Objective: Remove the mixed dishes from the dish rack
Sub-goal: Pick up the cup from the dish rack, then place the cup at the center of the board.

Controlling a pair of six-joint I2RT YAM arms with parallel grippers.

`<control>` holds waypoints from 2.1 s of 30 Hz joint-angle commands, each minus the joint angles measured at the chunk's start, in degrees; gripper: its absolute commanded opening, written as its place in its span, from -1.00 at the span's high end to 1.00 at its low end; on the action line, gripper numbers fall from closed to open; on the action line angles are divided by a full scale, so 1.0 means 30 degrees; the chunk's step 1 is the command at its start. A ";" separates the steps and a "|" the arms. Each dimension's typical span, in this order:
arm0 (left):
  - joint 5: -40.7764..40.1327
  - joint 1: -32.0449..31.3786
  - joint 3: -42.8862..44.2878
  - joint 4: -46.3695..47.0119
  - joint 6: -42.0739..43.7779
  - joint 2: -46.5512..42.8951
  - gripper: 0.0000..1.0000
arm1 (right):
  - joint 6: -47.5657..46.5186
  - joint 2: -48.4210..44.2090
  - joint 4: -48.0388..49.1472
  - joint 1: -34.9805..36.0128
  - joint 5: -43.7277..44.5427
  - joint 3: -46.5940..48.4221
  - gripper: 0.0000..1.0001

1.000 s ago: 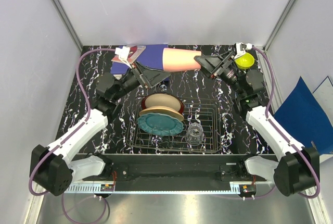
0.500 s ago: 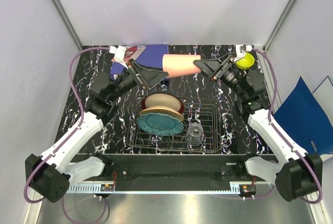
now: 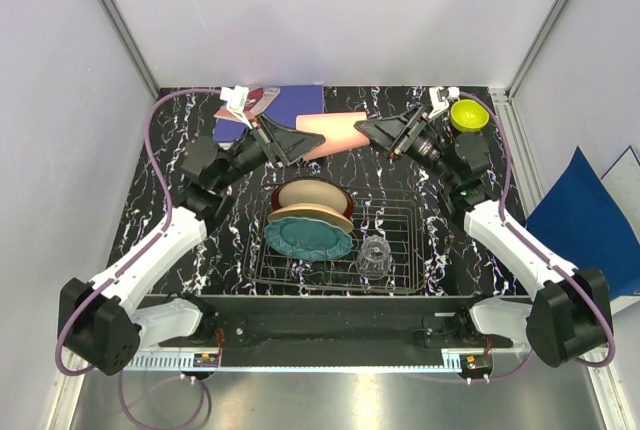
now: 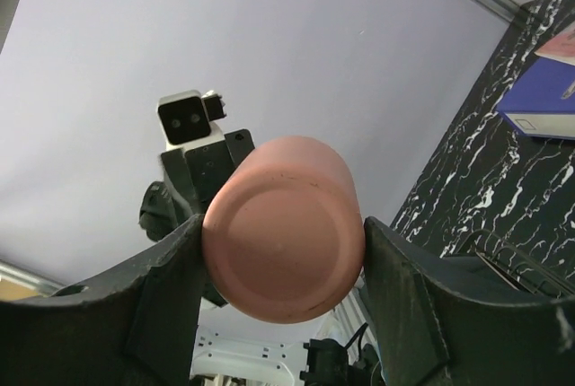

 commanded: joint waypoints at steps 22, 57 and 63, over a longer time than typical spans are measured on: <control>-1.8440 0.9678 0.9110 -2.1513 0.7019 0.2560 1.00 | -0.7749 -0.5937 -1.8678 0.0431 1.3015 0.1469 -0.66; -1.6362 1.2383 1.7929 -2.6173 0.8279 1.8004 1.00 | -0.9185 -0.6993 -1.8562 0.0430 1.2518 -0.1375 -0.79; -1.5950 1.2560 1.7899 -2.6115 0.8454 1.7245 0.30 | -0.9566 -0.7374 -1.8563 0.0430 1.2810 -0.1435 -0.88</control>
